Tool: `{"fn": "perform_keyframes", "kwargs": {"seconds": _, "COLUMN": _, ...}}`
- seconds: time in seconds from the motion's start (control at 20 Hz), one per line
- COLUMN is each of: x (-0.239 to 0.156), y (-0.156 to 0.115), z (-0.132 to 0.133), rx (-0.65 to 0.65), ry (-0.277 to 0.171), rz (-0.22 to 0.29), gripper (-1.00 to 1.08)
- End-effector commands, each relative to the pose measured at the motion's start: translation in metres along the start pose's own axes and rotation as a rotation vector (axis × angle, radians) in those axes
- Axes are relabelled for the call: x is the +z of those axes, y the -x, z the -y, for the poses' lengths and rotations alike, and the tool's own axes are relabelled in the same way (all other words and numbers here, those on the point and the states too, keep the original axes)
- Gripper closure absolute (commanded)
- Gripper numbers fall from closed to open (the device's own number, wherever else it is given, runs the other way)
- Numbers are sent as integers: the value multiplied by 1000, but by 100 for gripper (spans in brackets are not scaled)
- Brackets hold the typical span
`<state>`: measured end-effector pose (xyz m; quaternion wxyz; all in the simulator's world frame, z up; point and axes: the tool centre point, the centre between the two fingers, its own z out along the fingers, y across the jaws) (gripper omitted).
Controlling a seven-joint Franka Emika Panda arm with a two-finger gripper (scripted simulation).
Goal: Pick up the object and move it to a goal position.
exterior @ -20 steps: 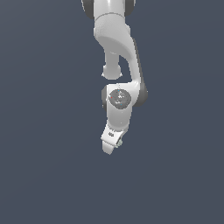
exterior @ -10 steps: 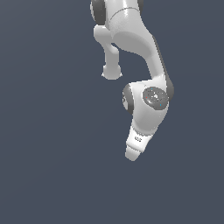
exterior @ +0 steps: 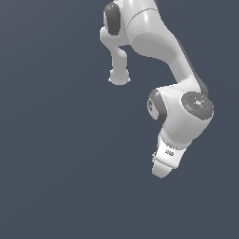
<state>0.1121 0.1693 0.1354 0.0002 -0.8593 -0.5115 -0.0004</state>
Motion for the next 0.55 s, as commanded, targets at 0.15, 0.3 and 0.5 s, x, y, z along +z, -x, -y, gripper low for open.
{"fn": "perform_keyframes", "kwargs": {"seconds": 0.15, "x": -5, "y": -15, "z": 0, "rx": 1, "ry": 0, "rz": 1, "gripper": 108}}
{"fn": "perform_keyframes", "kwargs": {"seconds": 0.3, "x": -7, "y": -18, "z": 0, "rx": 1, "ry": 0, "rz": 1, "gripper": 108}}
{"fn": "perform_keyframes", "kwargs": {"seconds": 0.5, "x": -7, "y": -20, "z": -1, "rx": 1, "ry": 0, "rz": 1, "gripper": 108}}
